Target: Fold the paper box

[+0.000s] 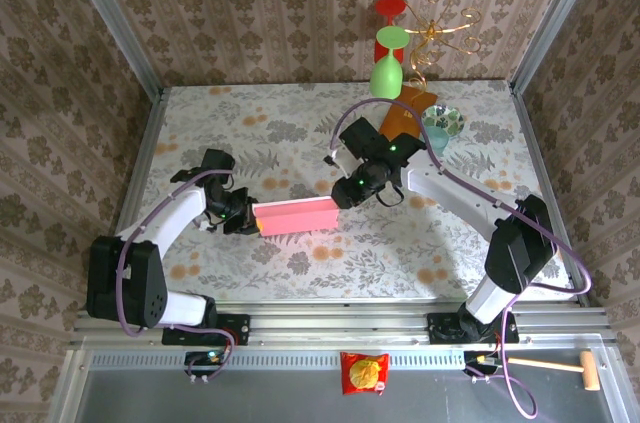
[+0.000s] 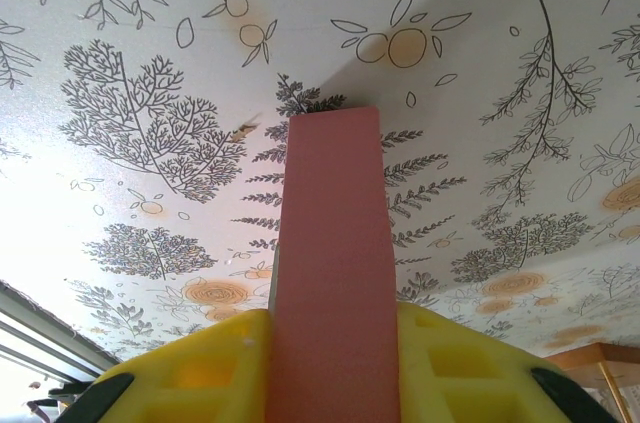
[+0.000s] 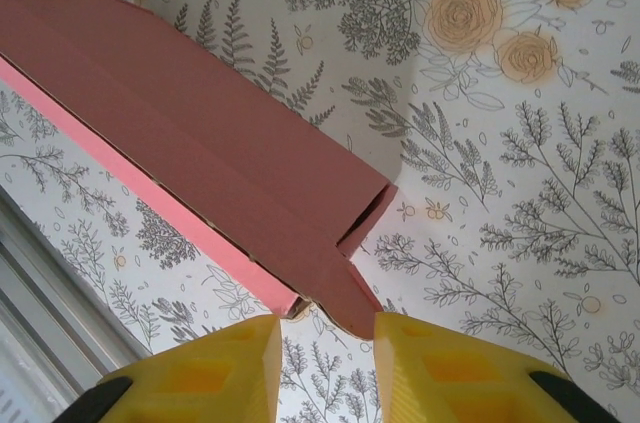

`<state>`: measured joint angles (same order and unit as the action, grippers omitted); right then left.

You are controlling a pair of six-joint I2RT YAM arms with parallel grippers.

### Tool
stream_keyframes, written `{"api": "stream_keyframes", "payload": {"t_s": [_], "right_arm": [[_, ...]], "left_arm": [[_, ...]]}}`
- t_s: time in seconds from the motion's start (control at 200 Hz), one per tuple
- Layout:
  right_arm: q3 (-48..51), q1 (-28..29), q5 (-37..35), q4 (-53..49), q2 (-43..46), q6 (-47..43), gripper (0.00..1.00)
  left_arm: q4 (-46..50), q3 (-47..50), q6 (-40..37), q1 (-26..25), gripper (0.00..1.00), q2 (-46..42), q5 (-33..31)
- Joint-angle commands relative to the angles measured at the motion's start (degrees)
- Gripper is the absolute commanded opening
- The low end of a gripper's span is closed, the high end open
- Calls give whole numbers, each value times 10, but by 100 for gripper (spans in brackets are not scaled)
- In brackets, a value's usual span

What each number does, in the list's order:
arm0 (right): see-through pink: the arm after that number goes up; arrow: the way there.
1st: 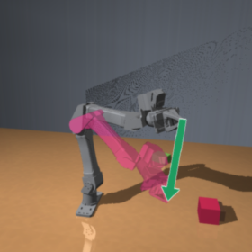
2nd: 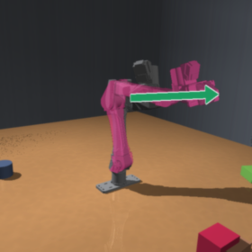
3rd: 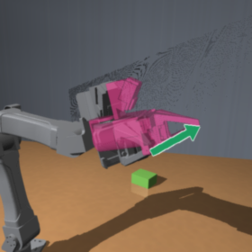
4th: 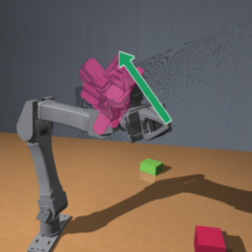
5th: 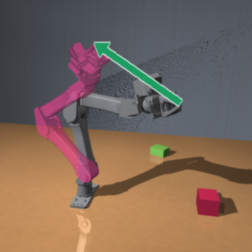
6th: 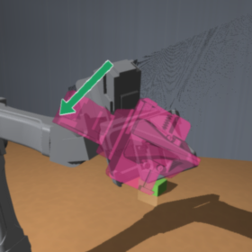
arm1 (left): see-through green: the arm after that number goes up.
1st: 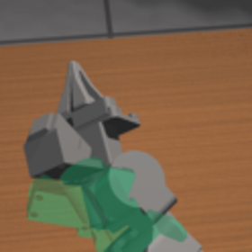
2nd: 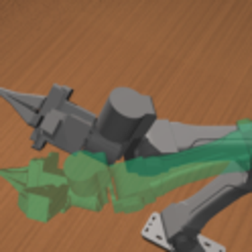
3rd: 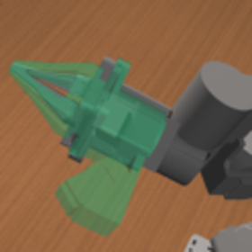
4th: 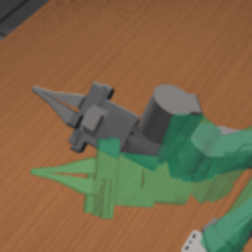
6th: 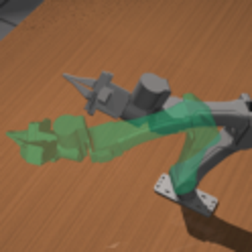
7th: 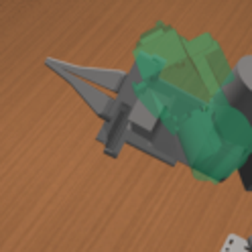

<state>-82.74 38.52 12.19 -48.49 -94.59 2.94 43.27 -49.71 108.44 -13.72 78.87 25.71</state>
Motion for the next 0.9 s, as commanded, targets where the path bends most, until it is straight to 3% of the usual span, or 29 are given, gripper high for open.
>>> {"api": "stream_keyframes", "payload": {"t_s": [0.0,0.17,0.595,0.895], "right_arm": [[-21,5,-6,-21,-9,-10,26],[-15,5,-13,-22,-7,-8,20],[-9,14,-55,-16,-11,4,20],[-11,15,-73,-11,-14,16,12]], "left_arm": [[16,-10,15,6,1,13,-27],[16,-13,15,6,1,18,-26],[12,-16,15,8,0,24,-23],[9,-15,14,9,0,27,-22]]}}
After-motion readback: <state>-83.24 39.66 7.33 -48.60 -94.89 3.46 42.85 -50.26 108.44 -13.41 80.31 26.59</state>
